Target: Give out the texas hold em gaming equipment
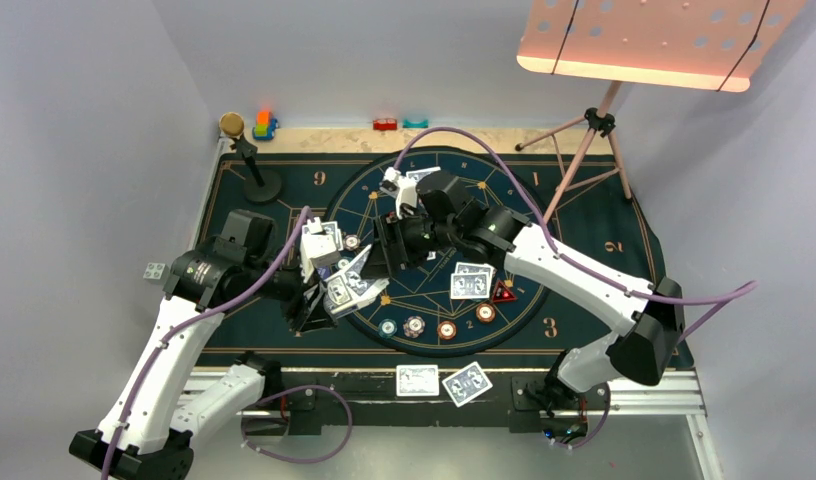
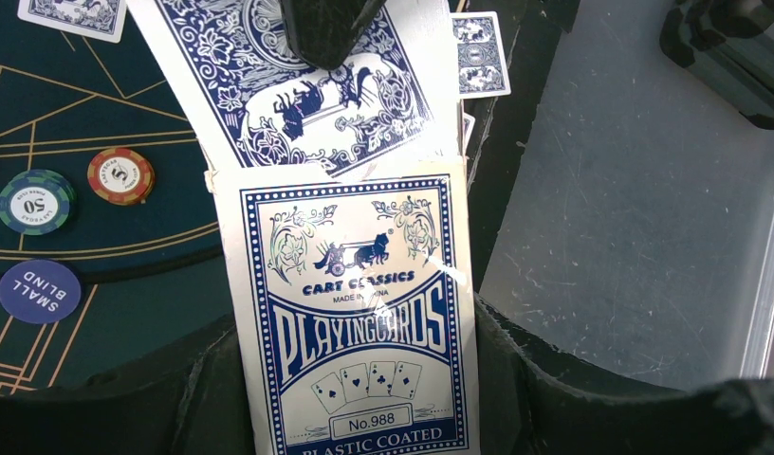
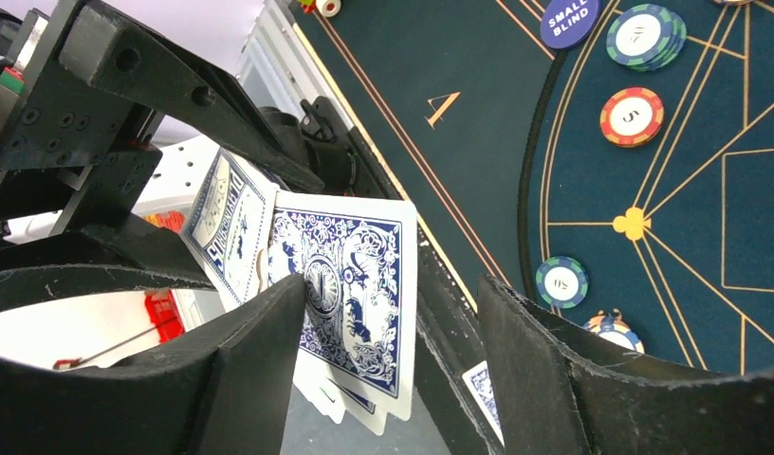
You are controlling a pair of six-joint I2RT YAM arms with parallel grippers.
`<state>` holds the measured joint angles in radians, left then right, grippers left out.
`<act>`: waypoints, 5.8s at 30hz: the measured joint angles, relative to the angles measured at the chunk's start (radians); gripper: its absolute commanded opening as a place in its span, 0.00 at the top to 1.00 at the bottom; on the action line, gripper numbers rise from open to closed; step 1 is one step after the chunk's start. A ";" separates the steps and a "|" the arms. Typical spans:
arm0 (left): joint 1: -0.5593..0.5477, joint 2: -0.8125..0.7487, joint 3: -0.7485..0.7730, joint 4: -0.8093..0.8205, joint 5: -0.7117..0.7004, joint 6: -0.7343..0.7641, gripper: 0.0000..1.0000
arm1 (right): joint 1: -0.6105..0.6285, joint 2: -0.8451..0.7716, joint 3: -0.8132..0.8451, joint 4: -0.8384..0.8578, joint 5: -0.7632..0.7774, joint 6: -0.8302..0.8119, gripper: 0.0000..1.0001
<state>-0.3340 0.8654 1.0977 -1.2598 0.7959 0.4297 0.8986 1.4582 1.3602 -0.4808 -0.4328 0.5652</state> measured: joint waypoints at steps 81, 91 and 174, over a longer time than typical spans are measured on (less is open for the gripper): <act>0.000 -0.014 0.000 -0.006 0.005 0.000 1.00 | -0.049 -0.151 0.286 -0.183 0.454 -0.179 1.00; 0.000 -0.013 0.002 -0.007 0.008 0.000 1.00 | -0.048 -0.071 0.231 -0.208 0.504 -0.219 1.00; -0.002 0.105 0.051 -0.065 0.038 0.170 0.91 | -0.334 0.378 -0.151 0.248 0.269 0.004 0.16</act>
<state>-0.3359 0.9699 1.1488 -1.3247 0.8337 0.5995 0.5648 1.8366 1.2095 -0.2325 -0.1642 0.5694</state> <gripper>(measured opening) 0.694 0.783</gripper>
